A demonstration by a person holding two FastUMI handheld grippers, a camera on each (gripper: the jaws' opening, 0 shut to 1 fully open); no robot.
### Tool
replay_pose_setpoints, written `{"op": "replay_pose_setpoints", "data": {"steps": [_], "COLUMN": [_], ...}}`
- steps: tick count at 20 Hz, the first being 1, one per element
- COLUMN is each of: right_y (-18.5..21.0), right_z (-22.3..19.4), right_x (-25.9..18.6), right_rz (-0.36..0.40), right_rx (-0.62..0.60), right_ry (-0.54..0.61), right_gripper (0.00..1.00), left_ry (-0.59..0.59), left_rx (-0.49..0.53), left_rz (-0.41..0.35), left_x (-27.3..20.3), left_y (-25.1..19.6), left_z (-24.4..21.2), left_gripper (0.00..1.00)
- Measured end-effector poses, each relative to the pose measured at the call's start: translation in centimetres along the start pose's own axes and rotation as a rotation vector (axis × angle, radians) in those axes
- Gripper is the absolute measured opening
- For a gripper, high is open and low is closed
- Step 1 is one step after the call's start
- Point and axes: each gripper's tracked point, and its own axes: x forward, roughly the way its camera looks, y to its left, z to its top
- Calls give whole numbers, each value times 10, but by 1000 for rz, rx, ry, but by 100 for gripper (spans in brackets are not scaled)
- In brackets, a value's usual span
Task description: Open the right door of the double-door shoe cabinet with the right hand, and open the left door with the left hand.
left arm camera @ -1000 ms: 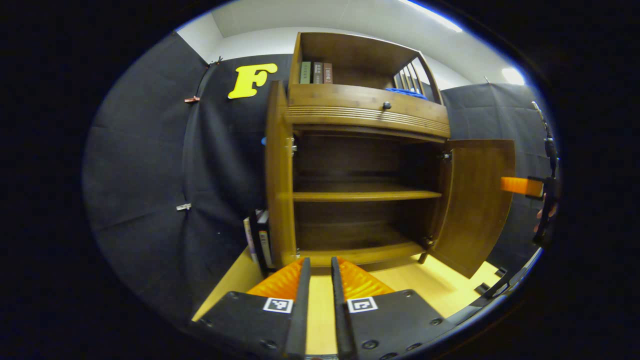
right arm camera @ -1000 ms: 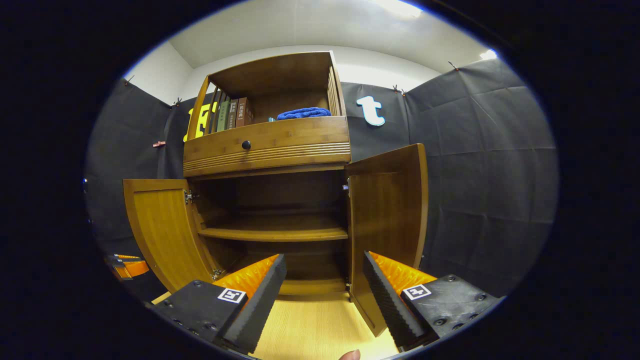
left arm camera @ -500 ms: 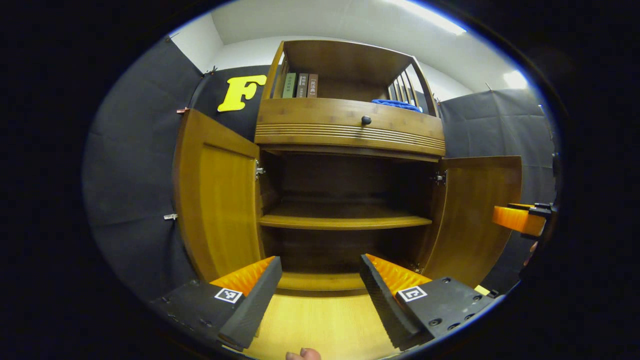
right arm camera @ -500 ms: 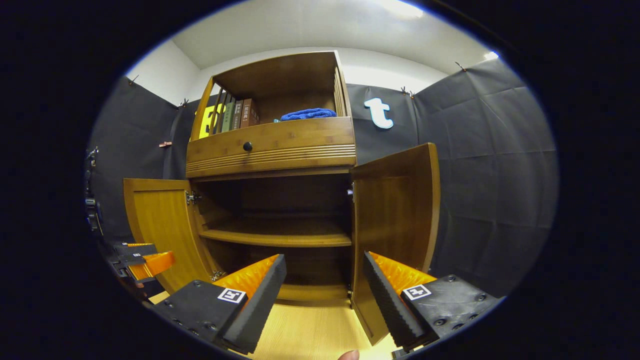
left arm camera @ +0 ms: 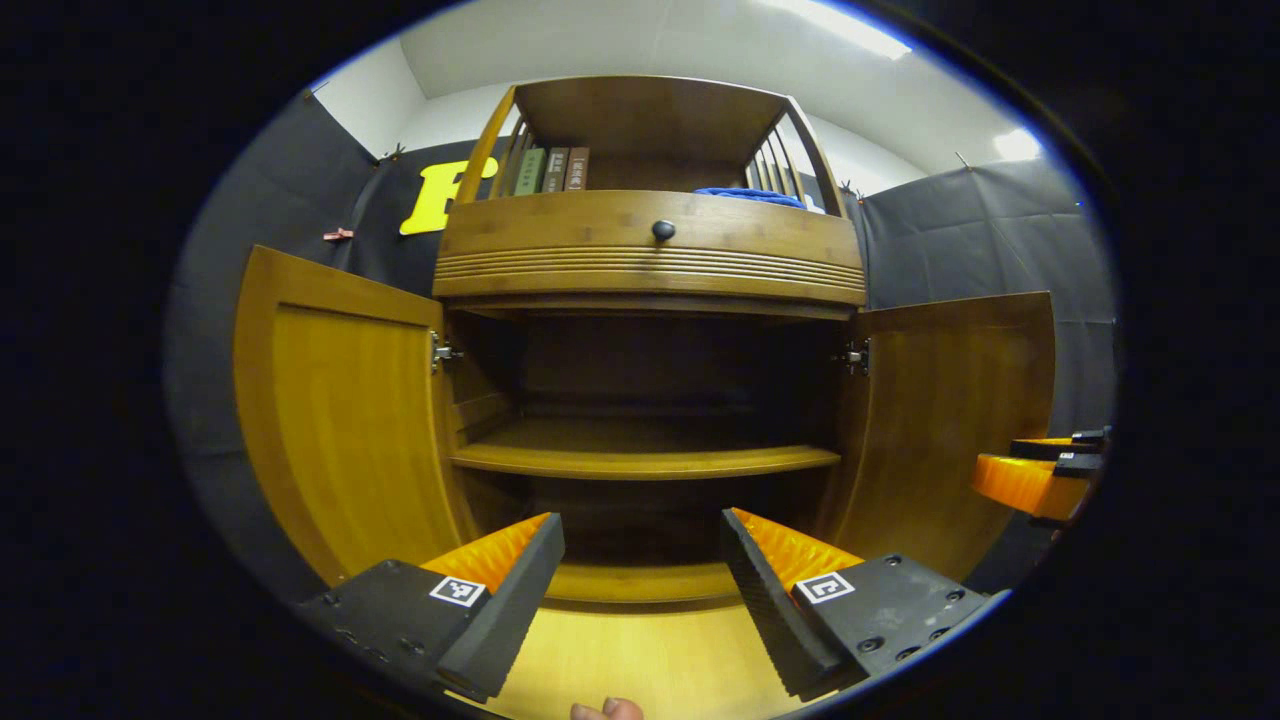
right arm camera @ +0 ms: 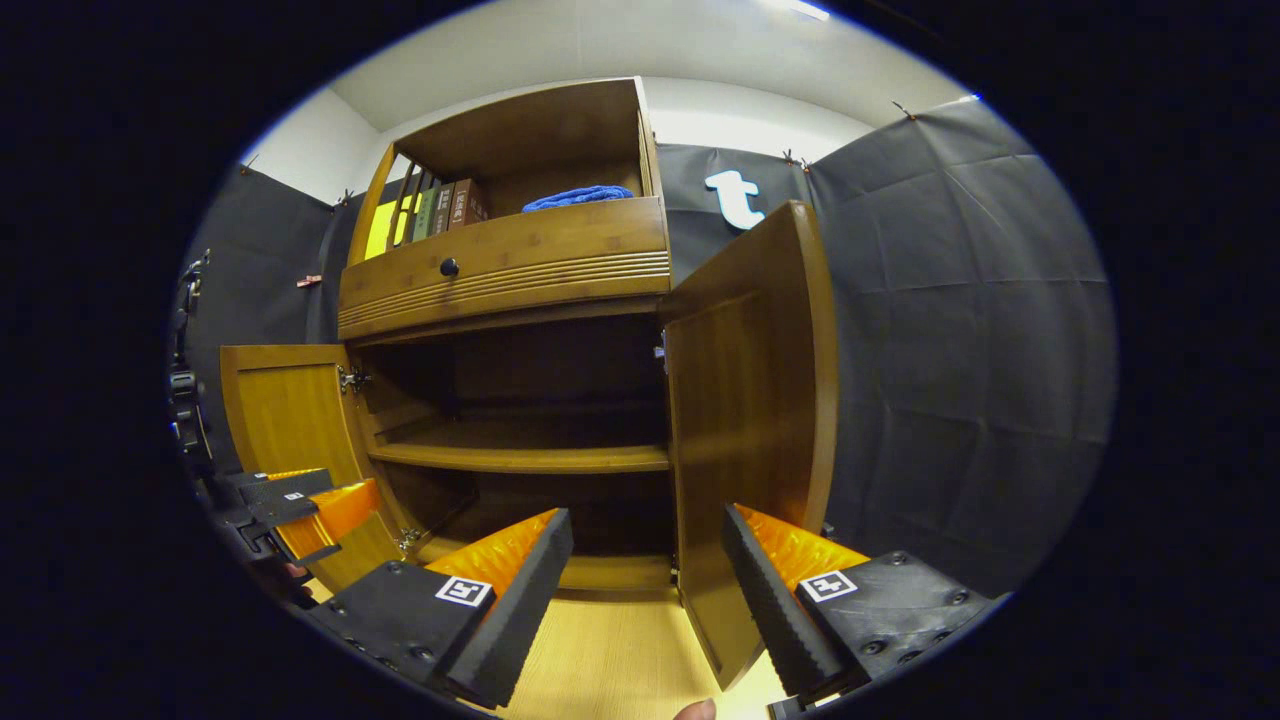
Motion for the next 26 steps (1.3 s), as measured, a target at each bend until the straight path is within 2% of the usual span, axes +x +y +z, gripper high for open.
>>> {"op": "replay_pose_setpoints", "data": {"steps": [3, 6, 7, 8, 9, 10, 14, 16, 17, 18, 19, 20, 21, 22, 26], "right_y": [3, 5, 5, 5, 6, 6, 5, 6, 6, 6, 6, 6, 6, 6, 7], "right_z": [0, -2, -3, -5, -6, -9, -14, -14, -15, -15, -16, -17, -18, -19, -20], "right_x": [0, -2, -1, -1, -1, -1, -1, -2, -2, -2, -2, -1, 0, 0, 2], "right_rz": [30, 61, 72, 83, 94, 103, 121, 127, 129, 129, 127, 125, 123, 123, 133], "right_rx": [-6, -9, -2, 4, 7, 8, -2, 1, 3, 4, 3, -1, -5, -7, 9], "right_ry": [0, -7, -4, 0, 3, 8, 13, 11, 11, 10, 10, 12, 12, 15, 12], "right_gripper": [100, 100, 92, 96, 92, 96, 96, 92, 95, 92, 96, 96, 92, 96, 96], "left_ry": [-15, -8, -5, -2, 4, 9, 3, 4, 5, 3, 2, -1, -4, -5, -16], "left_rx": [12, -22, -30, -29, -22, -21, -37, -55, -55, -48, -43, -41, -45, -50, -39], "left_rz": [-22, -44, -43, -35, -20, -17, -10, -5, -3, -1, 0, 2, 4, 5, 0], "left_x": [6, 11, 13, 14, 15, 15, 17, 19, 19, 20, 20, 20, 21, 21, 24], "left_y": [-10, -23, -26, -26, -25, -25, -26, -27, -27, -26, -25, -23, -22, -23, -24], "left_z": [0, -4, -5, -5, -6, -8, -8, -9, -8, -8, -7, -7, -7, -7, -6], "left_gripper": [97, 97, 96, 96, 97, 97, 97, 97, 97, 97, 97, 97, 97, 97, 96]}}
